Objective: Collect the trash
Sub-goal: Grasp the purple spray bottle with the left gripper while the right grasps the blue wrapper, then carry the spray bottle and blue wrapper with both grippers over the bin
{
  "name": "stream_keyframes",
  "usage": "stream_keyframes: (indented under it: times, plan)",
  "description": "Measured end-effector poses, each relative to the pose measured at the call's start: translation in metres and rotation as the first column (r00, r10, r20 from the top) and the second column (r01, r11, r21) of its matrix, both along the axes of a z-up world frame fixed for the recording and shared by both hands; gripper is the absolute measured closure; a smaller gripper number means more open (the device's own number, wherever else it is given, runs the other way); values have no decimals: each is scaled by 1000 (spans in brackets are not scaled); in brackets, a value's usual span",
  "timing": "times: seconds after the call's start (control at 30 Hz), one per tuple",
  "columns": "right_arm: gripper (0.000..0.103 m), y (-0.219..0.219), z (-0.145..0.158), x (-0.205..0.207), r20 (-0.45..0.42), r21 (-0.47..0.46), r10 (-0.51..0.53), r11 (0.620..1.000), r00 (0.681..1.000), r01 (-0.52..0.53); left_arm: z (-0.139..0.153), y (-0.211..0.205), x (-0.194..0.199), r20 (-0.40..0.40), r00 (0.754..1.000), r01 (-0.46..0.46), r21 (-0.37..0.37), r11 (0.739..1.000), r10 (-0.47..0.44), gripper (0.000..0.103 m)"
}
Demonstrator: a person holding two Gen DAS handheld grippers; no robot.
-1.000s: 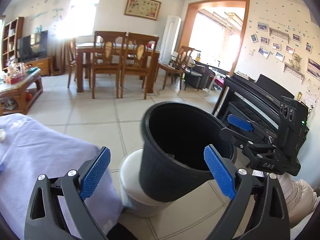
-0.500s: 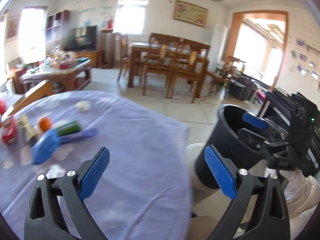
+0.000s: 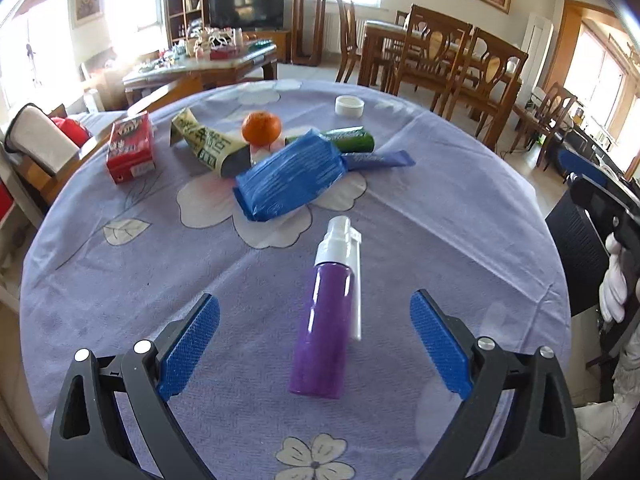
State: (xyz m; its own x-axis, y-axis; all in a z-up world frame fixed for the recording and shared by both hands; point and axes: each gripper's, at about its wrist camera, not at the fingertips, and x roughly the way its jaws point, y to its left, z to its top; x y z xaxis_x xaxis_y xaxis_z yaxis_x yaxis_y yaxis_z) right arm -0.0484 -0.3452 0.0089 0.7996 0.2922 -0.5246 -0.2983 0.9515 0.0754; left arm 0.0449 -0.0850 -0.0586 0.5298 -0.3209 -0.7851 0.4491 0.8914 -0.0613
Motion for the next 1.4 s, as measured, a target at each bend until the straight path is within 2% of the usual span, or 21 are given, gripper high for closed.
stream_keyframes:
  times: [0.07,0.1,0.13,0.2,0.23,0.33,0.43,0.7,0.83,0.87,0.97,1.13,1.23,1.33,1.4]
  plan:
    - [15,17,1,17,-30,2,49,999,998,-49,-4,2,3,-15,1000,20,-6,1000,-20,10]
    - [15,23,2,25,-43,-1,65,998,997,-65,-6,4,3,-15,999,30,-5,1000,-30,16]
    - [15,30,2,32,-60,-6,78,997,995,-79,-8,4,3,-26,999,40,0,999,-40,26]
    - [15,46,1,49,-101,-12,104,994,989,-106,-11,3,5,-53,997,54,4,999,-54,36]
    - [15,53,0,57,-123,-11,117,993,986,-119,-13,2,2,-49,997,58,4,998,-58,47]
    - [15,73,-3,78,-173,-4,149,988,974,-151,-14,9,2,-45,998,50,2,999,-50,63]
    - [15,93,-4,98,-206,4,189,981,960,-192,-15,18,4,-55,998,38,-33,999,-39,72]
    - [15,130,-23,141,-304,14,222,973,927,-228,-13,49,5,-41,999,-10,-93,996,6,73]
    - [19,138,-36,156,-349,15,210,976,913,-218,-4,61,4,-19,999,-29,-111,993,27,77]
    - [26,139,-39,160,-360,18,204,977,910,-212,-2,65,4,-15,999,-33,-119,992,31,77]
    - [39,145,-46,166,-373,5,191,979,908,-204,-1,71,7,-15,999,-45,-129,991,43,77]
    - [59,150,-48,171,-375,18,206,976,904,-215,-8,73,15,-57,998,-42,-123,991,35,77]
    - [66,154,-47,168,-361,4,211,974,908,-225,-11,72,17,-74,997,-42,-120,992,33,76]
    - [81,155,-44,162,-341,-8,210,974,916,-226,-11,67,20,-64,998,-34,-91,995,28,74]
    - [83,153,-41,157,-319,-9,201,977,926,-215,-12,64,22,-60,998,-27,-83,996,22,76]
